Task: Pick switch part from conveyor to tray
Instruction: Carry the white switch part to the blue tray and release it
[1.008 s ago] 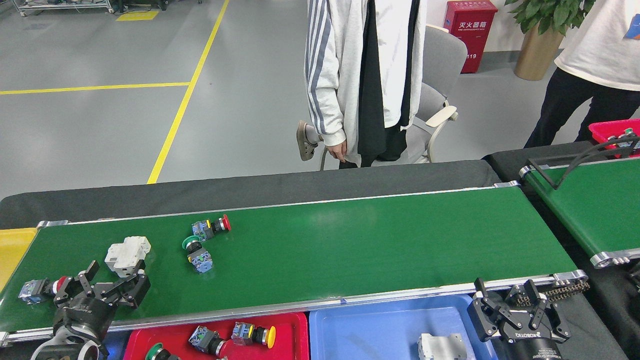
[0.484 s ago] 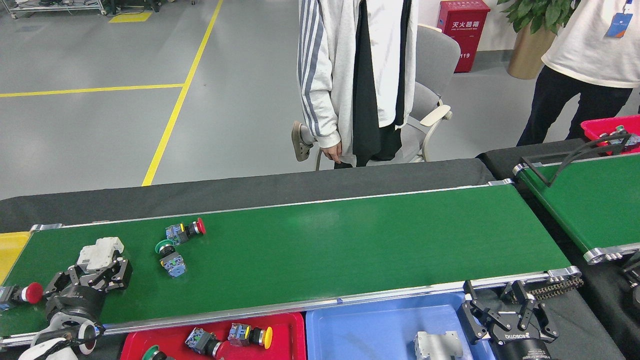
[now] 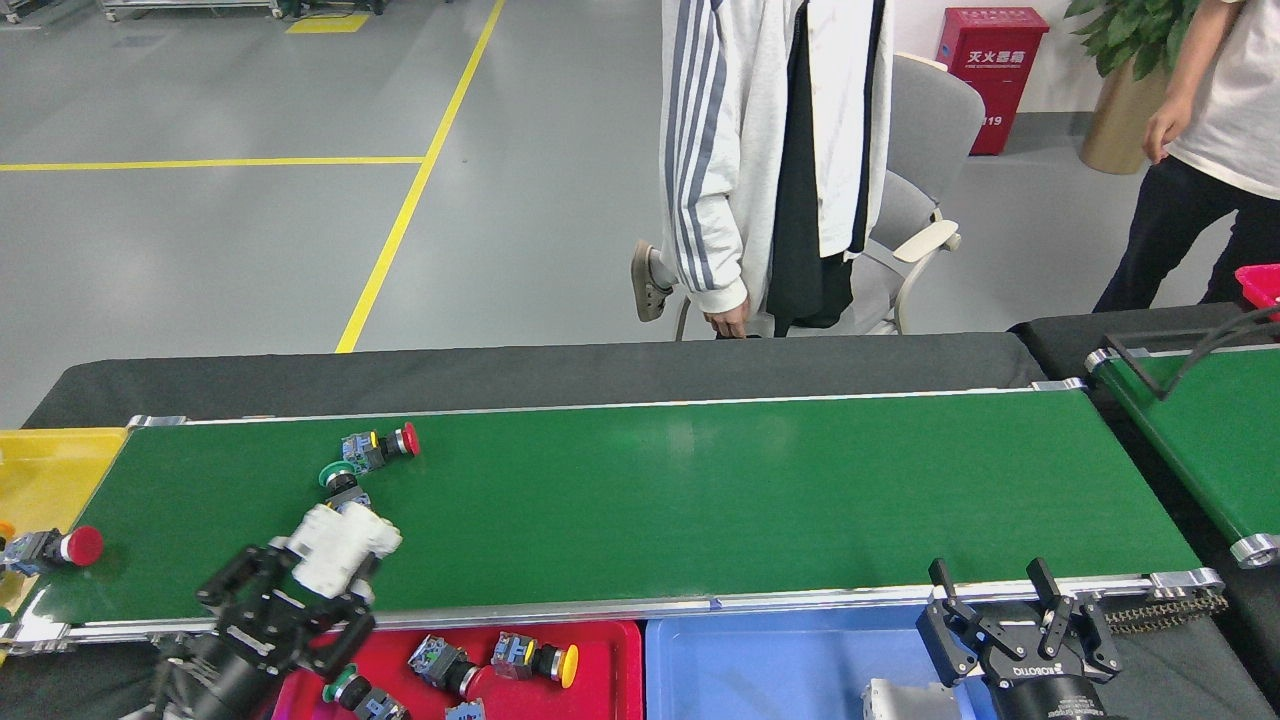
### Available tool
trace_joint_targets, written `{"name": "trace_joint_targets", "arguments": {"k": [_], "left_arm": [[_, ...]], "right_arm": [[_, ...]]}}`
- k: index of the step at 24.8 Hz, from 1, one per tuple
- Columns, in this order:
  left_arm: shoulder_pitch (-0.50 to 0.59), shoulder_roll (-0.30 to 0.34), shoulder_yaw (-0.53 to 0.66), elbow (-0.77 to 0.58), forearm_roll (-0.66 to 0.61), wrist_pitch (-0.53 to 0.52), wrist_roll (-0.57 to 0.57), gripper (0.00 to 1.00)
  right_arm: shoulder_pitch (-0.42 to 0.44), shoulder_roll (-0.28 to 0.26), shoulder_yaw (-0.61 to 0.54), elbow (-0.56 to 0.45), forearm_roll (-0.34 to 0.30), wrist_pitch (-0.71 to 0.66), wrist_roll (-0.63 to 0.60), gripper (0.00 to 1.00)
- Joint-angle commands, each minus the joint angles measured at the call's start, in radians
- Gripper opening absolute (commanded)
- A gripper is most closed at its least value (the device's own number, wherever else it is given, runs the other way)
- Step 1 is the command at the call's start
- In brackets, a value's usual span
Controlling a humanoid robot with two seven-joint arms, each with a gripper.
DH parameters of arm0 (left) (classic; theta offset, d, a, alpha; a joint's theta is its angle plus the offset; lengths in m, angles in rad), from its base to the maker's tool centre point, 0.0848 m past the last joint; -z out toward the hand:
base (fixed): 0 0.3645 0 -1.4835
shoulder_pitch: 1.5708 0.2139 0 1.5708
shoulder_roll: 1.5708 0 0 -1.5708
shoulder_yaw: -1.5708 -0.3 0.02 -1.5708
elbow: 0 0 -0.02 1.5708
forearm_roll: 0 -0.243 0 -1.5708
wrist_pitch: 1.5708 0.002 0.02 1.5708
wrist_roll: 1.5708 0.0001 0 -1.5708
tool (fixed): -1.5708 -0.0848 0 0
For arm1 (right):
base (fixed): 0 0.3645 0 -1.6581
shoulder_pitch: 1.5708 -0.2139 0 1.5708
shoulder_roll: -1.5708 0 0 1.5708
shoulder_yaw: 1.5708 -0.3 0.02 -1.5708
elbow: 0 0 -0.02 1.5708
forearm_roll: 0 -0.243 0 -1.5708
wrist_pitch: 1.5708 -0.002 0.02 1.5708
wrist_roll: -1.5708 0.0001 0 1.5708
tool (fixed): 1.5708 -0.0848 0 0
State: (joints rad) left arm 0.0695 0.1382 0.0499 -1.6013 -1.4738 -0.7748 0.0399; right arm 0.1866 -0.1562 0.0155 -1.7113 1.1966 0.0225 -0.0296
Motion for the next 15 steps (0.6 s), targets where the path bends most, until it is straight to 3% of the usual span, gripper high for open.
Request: {"name": "trace_joint_targets", "arguments": {"k": [1, 9, 10, 11, 12, 13, 15], "left_arm": [[-0.005, -0.028, -0.081, -0.029, -0.005, -0.011, -0.02, 0.11], [0.004, -0.236, -0.346, -0.063, -0.275, 0.023, -0.064, 0.22], [0.001, -0.252, -0.374, -0.051, -0.299, 0.063, -0.068, 0.32], [-0.003, -0.255, -0.406, -0.035, -0.315, 0.117, -0.074, 0.52], [-0.005, -0.253, -0.435, -0.028, -0.326, 0.186, -0.08, 0.82], [-0.005, -0.252, -0.456, -0.026, -0.327, 0.25, -0.08, 1.0], [0.003, -0.247, -0.478, -0.026, -0.316, 0.328, -0.08, 1.0]], "right_arm": [[-0.003, -0.009, -0.006, -0.008, -0.002, 0.002, -0.006, 1.0], [-0.001, -0.009, -0.02, -0.019, -0.002, 0.004, -0.006, 1.0], [-0.001, -0.011, -0.022, -0.019, -0.002, 0.004, -0.006, 1.0], [-0.001, -0.011, -0.023, -0.019, -0.002, 0.004, -0.004, 1.0], [-0.001, -0.011, -0.022, -0.021, -0.002, 0.004, -0.004, 1.0], [-0.001, -0.011, -0.022, -0.021, -0.002, 0.002, -0.004, 1.0], [0.001, -0.011, -0.022, -0.027, -0.002, 0.002, -0.004, 1.0]]}}
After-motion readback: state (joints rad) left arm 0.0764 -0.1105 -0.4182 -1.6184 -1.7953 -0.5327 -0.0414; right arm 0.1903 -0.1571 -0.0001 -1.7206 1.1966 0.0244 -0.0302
